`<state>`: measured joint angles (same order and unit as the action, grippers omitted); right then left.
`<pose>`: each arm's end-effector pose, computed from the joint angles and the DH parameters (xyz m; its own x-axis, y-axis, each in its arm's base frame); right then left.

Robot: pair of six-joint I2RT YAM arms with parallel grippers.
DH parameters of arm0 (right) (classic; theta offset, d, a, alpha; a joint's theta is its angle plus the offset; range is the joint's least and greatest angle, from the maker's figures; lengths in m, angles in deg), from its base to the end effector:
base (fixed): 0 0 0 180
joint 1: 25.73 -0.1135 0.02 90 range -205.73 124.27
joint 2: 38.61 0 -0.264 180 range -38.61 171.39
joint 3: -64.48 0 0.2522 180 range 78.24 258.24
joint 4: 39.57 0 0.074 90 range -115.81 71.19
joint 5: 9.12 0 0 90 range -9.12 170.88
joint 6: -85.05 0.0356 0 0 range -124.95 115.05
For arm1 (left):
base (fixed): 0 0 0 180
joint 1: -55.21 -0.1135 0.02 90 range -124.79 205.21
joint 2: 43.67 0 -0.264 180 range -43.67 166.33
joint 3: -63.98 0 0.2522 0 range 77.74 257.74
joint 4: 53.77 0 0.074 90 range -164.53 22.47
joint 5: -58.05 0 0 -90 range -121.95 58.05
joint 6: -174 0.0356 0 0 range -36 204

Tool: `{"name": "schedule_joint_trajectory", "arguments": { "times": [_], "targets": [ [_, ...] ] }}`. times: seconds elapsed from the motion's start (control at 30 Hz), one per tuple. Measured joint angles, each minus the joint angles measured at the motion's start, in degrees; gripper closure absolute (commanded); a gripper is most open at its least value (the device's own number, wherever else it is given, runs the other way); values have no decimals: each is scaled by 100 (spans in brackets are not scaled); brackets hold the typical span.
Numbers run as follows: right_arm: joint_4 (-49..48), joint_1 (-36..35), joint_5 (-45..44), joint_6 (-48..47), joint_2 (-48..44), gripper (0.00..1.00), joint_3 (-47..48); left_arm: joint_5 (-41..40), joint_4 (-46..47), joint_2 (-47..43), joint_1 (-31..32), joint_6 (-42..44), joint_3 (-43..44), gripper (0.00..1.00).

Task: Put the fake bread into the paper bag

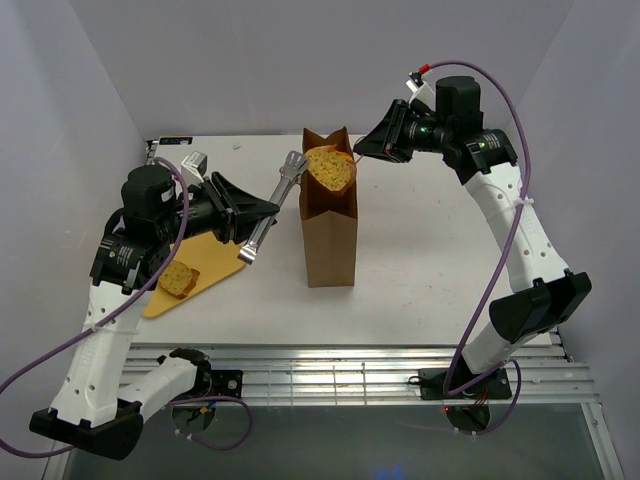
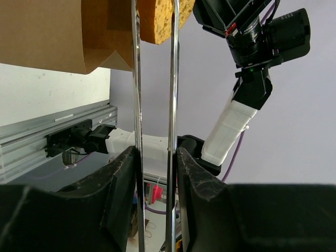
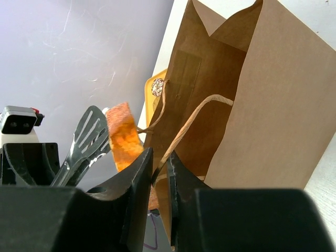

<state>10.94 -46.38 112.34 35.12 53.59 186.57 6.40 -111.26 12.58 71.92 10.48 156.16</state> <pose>0.3177 0.1396 0.4662 -0.7401 0.3079 -0.5979 -0.3679 0.5590 0.7431 0.1587 -0.0707 0.4435 -0.8460 -0.5312 -0.0452 -0.1167 0.2673 -0.9565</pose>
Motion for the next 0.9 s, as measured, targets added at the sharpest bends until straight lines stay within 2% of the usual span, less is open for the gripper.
{"name": "schedule_joint_trajectory", "arguments": {
  "times": [0.5, 0.77, 0.9],
  "targets": [
    [39, 4, -22, -24, -103, 78, -2, -192, -164, 55, 2, 151, 72, 51],
    [39, 37, -20, -63, -109, 78, -2, -299, -181, 92, 2, 155, 457, 51],
    [42, 39, -17, -94, -109, 78, -2, -354, -87, 264, 2, 153, 970, 52]
  ]
}}
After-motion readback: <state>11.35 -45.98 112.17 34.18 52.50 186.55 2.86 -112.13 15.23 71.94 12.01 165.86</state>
